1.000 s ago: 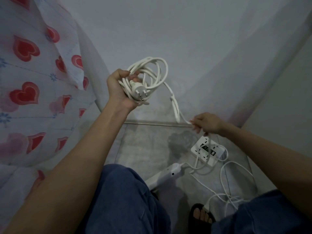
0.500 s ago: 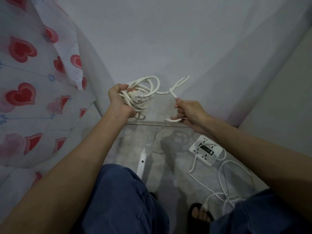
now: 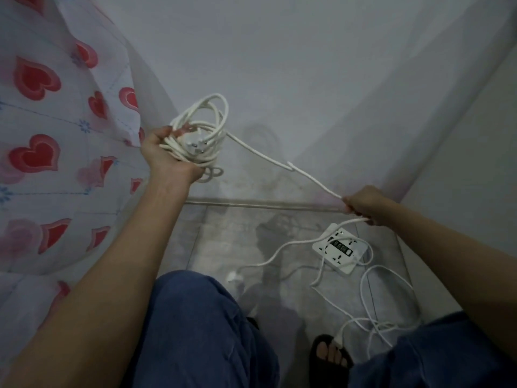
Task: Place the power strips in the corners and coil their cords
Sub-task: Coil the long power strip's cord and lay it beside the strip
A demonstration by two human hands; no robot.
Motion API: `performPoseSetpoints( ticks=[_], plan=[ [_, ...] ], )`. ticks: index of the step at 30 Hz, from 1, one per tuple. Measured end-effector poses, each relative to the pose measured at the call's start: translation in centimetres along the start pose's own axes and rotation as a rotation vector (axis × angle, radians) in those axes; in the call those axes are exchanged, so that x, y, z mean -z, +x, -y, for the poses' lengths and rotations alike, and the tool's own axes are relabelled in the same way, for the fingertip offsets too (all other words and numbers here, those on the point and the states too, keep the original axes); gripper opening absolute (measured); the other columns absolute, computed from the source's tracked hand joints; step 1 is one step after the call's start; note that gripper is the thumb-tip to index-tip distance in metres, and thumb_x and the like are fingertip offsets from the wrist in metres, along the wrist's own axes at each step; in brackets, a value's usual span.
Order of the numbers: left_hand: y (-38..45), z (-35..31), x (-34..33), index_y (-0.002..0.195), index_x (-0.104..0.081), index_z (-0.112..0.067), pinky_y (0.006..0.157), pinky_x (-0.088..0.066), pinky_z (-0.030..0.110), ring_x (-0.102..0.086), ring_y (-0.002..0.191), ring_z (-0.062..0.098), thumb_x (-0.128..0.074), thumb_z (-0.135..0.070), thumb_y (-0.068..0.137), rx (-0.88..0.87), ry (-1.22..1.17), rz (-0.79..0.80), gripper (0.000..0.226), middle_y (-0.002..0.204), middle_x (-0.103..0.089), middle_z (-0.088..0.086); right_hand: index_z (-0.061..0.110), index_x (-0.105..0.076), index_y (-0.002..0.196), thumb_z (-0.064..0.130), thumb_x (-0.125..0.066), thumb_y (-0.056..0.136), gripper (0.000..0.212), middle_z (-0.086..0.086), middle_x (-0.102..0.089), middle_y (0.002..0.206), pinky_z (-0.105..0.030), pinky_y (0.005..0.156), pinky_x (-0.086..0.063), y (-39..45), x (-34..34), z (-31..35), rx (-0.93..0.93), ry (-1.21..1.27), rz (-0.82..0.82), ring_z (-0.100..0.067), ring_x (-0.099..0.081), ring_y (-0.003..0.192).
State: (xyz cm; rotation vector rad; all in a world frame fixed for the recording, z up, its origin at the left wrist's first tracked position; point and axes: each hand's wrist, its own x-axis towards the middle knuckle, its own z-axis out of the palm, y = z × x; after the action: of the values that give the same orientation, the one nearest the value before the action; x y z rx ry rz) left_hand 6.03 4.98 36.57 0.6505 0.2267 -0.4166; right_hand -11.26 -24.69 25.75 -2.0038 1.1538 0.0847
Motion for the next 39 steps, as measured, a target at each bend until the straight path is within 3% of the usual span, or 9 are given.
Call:
performPoseSetpoints(
  ticks=[6,10,13,17,21,25,29,35,39],
  plan=[
    [-0.9,1.8,-2.1,0.078,-0.057,-0.009,0.102,-0.038,0.04,-0.054,0.077,0.026,-0.052,-0.018,0.063,0.032,-0.027,0.161,0.018,0.077,-0.055,0.004,0.023,-0.052,0.106,0.016,-0.045,0.098,0.013,-0.008,-0.061,0.093,-0.025,0.052,-0.049,-1.4,-1.4,0.3,0.187,-0.384,0.219,-0.023,-0.061,0.066],
    [-2.2,2.8,-4.0,0.077,-0.053,-0.001,0.104,-0.033,0.031,-0.047,0.057,0.017,-0.046,-0.013,0.062,0.121,-0.022,0.33,0.02,0.049,-0.048,0.001,0.022,-0.06,0.08,-0.01,-0.053,0.084,0.033,-0.01,-0.062,0.087,-0.024,0.055,-0.045,-2.1,-2.8,0.3,0.316,-0.404,0.465,-0.016,-0.055,0.068],
    [-3.1,3.9,-4.7,0.075,-0.055,0.003,0.07,-0.045,0.021,-0.044,0.043,0.013,-0.046,-0.013,0.062,0.184,0.02,0.327,0.022,0.047,-0.043,-0.001,0.007,-0.067,0.087,-0.012,-0.055,0.082,0.023,-0.007,-0.068,0.088,-0.023,0.068,-0.047,-2.6,-2.9,2.1,0.409,-0.007,0.49,-0.014,-0.06,0.078],
    [-2.9,4.5,-4.3,0.072,-0.057,0.002,0.069,-0.043,0.02,-0.046,0.043,0.013,-0.047,-0.014,0.062,0.19,0.094,0.244,0.021,0.046,-0.045,-0.001,0.01,-0.061,0.078,0.017,-0.062,0.092,0.015,-0.006,-0.06,0.067,-0.027,0.054,-0.053,-2.6,-2.2,3.5,0.385,0.352,0.179,-0.016,-0.057,0.057],
    [-1.7,3.4,-2.6,0.07,-0.064,-0.008,0.103,-0.04,0.038,-0.062,0.082,0.022,-0.053,-0.018,0.058,0.145,0.075,0.062,0.019,0.077,-0.065,-0.002,0.014,-0.066,0.074,0.03,-0.053,0.096,0.031,-0.001,-0.049,0.054,-0.023,0.044,-0.034,-1.7,-0.9,3.8,0.393,0.384,-0.053,-0.013,-0.039,0.047],
    [-1.1,1.9,-1.4,0.124,-0.066,-0.019,0.087,-0.048,0.056,-0.063,0.108,0.036,-0.056,-0.023,0.06,0.125,0.026,-0.085,0.065,0.122,-0.066,0.01,0.012,-0.06,0.066,0.033,-0.048,0.099,0.041,-0.003,-0.045,0.054,-0.014,0.035,-0.022,-1.2,-0.7,3.4,0.184,0.451,0.044,-0.011,-0.032,0.036],
    [-0.9,1.2,-1.7,0.111,-0.067,-0.016,0.093,-0.044,0.059,-0.061,0.113,0.033,-0.055,-0.024,0.062,0.091,-0.027,0.017,0.052,0.121,-0.065,0.003,0.009,-0.053,0.066,0.031,-0.043,0.102,0.042,-0.004,-0.044,0.057,-0.011,0.032,-0.022,-1.3,-0.5,3.1,0.049,0.432,0.142,-0.007,-0.03,0.028],
    [-0.5,1.6,-1.5,0.118,-0.064,-0.015,0.097,-0.041,0.061,-0.059,0.114,0.033,-0.054,-0.02,0.062,0.109,0.0,0.071,0.057,0.127,-0.06,0.006,0.011,-0.066,0.113,0.015,-0.045,0.098,0.026,-0.02,-0.066,0.109,-0.038,0.085,-0.049,-2.3,-0.8,3.0,0.456,-0.444,-0.068,-0.038,-0.062,0.098],
    [-0.3,1.1,-0.4,0.133,-0.058,-0.013,0.08,-0.045,0.064,-0.059,0.114,0.042,-0.048,-0.023,0.082,0.195,0.012,-0.051,0.053,0.125,-0.063,0.02,0.023,-0.041,0.117,0.008,-0.041,0.091,0.03,-0.019,-0.063,0.11,-0.037,0.068,-0.044,-3.1,-1.7,2.2,0.656,-0.64,-0.118,-0.037,-0.06,0.085]
  ],
)
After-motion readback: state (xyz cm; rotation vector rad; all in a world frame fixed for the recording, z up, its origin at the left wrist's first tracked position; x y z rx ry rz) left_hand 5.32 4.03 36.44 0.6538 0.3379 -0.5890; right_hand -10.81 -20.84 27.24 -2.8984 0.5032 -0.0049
